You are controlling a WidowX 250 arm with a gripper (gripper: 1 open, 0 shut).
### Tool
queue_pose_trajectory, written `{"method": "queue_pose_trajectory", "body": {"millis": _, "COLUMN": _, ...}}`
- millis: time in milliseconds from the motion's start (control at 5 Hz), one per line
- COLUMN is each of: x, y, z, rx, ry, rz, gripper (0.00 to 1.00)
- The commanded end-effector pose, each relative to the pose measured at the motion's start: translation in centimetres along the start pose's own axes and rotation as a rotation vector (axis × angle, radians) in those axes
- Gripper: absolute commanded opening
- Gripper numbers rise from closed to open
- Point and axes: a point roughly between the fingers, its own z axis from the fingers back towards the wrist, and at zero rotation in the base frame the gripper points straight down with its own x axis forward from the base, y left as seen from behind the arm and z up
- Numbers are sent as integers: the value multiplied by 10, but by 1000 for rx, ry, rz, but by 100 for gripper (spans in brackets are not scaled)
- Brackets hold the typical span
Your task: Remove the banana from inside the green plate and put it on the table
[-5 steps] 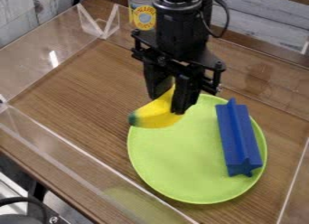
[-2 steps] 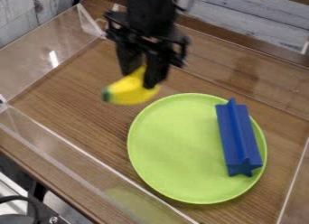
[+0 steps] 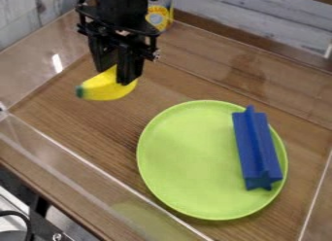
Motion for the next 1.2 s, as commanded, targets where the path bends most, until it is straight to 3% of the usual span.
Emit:
{"method": "queue_pose_trajectory", "body": {"millis": 0, "x": 12, "y": 10, "z": 5, "rx": 25, "ry": -46, "rz": 6, "gripper": 0}}
{"method": "queue_pose_trajectory", "body": {"millis": 1000, "x": 37, "y": 38, "z": -28, "rx": 58, "ry": -36, "rz": 0, "gripper": 0}}
